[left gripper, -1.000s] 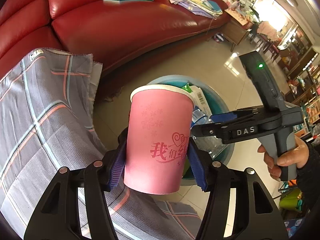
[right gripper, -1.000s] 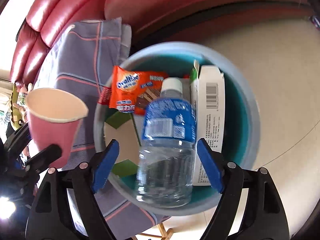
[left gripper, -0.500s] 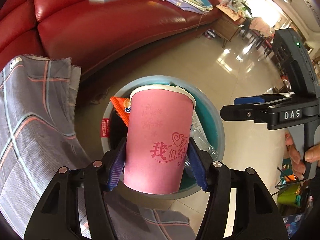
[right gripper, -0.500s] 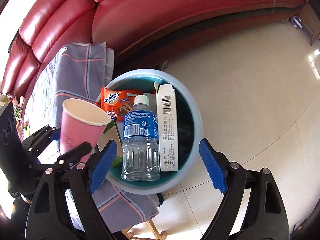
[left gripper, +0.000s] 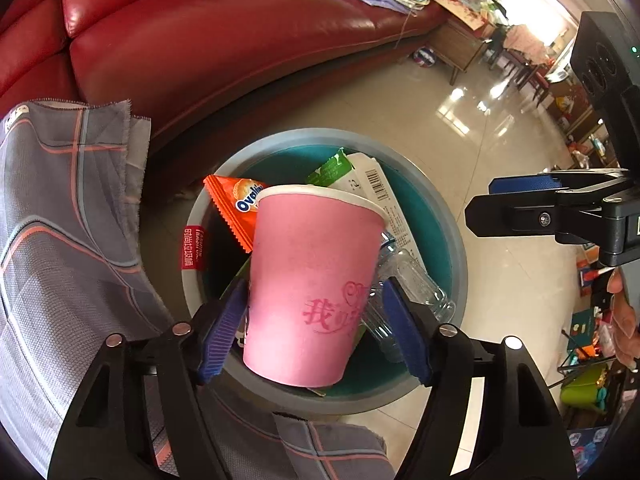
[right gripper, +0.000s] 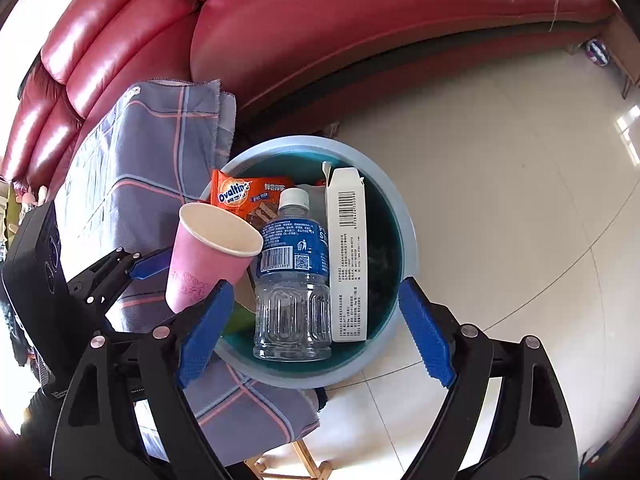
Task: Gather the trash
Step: 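Open both tools to drop the cup and bottle into the bin, then move both tools back from the bin toward the table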
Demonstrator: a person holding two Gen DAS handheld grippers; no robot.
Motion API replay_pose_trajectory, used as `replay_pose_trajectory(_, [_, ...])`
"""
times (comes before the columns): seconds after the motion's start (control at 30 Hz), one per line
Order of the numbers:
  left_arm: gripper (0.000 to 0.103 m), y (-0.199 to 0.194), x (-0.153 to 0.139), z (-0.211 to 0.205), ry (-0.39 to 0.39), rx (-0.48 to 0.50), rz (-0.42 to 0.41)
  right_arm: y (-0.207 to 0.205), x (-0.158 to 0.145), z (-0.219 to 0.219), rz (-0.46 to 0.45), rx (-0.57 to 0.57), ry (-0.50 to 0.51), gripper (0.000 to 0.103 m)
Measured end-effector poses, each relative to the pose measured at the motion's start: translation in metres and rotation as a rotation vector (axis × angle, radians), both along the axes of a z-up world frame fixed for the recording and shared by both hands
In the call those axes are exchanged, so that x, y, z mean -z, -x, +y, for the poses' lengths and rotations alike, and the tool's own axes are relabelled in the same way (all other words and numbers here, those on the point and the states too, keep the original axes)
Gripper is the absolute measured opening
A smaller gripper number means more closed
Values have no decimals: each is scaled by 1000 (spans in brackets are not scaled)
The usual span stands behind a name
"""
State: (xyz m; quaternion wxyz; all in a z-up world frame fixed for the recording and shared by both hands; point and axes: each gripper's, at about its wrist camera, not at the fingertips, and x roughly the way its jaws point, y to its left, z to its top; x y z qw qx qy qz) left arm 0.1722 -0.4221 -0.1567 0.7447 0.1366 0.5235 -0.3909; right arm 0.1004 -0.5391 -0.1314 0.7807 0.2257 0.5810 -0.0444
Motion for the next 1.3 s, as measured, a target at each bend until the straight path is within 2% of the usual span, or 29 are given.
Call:
replay_pose_trajectory(0.07, [75,-1,0,3,-1,-2,-2,-1,0,1,4,0,1,81])
replay_pose_trajectory(0.1, [76,0,-1,4,-1,-3,-2,-1,0,2,7,0,4,86])
replay_pose_trajectory(0.17, [78,1,-4,7,6,-7,-6,-1,-2,3,8,1,11,88])
replay_pose_trajectory(0.33, [92,2,-10,13,20,-9,-19,-1,-6,7,16,3,21,88])
replay_pose_trajectory(0.87, [94,12,-41,47,71,-26,-42,7,-40,40,-3,-9,82,90])
replay_pose_trajectory(1.03, [95,18,-56,72,91,-43,-68,5,-55,61,-14,-29,103,90])
replay_pose_trajectory(1.3, [97,23,-76,135,118,-123,-86,-8,-81,116,-41,-102,148,90])
